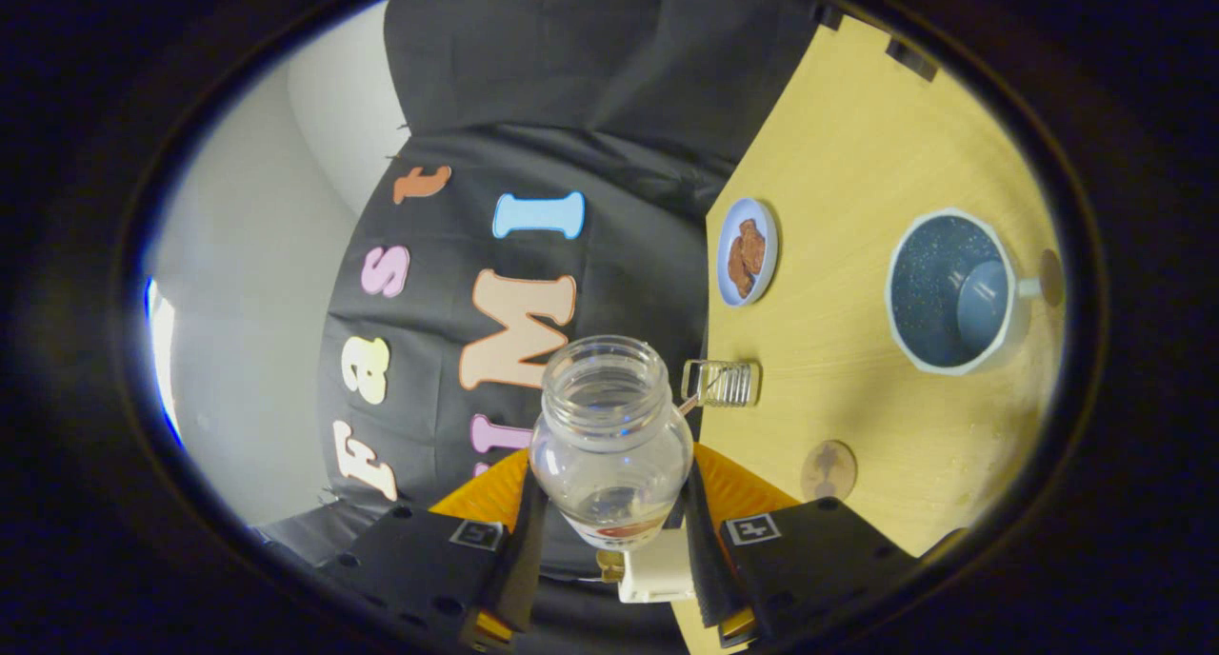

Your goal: Take the bottle from table, then pour the juice into the cup, finally place the bottle on the coaster

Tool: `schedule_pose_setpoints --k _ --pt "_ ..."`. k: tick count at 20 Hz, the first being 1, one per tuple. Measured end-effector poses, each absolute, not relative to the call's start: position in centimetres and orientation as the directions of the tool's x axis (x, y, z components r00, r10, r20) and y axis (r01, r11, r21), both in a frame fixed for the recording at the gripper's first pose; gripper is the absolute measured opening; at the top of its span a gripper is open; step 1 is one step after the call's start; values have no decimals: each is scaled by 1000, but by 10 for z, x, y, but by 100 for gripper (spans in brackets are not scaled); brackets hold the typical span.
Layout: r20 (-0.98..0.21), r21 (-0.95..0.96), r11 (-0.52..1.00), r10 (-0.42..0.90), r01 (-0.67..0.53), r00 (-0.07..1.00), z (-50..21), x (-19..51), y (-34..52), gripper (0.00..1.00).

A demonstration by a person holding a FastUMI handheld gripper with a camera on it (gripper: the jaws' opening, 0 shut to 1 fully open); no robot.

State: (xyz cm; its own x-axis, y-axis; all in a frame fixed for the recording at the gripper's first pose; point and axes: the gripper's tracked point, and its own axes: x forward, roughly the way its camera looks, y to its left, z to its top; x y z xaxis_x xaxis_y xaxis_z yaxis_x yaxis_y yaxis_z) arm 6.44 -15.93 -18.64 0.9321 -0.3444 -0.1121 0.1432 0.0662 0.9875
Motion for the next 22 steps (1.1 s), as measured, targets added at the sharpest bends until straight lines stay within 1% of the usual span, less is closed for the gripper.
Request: schedule_pose_setpoints --k 4,22 --pt "-86 995 4 -390 95 917 -180 62 -169 69" --pt "-37 994 -110 -485 -18 874 -170 52 -192 69"
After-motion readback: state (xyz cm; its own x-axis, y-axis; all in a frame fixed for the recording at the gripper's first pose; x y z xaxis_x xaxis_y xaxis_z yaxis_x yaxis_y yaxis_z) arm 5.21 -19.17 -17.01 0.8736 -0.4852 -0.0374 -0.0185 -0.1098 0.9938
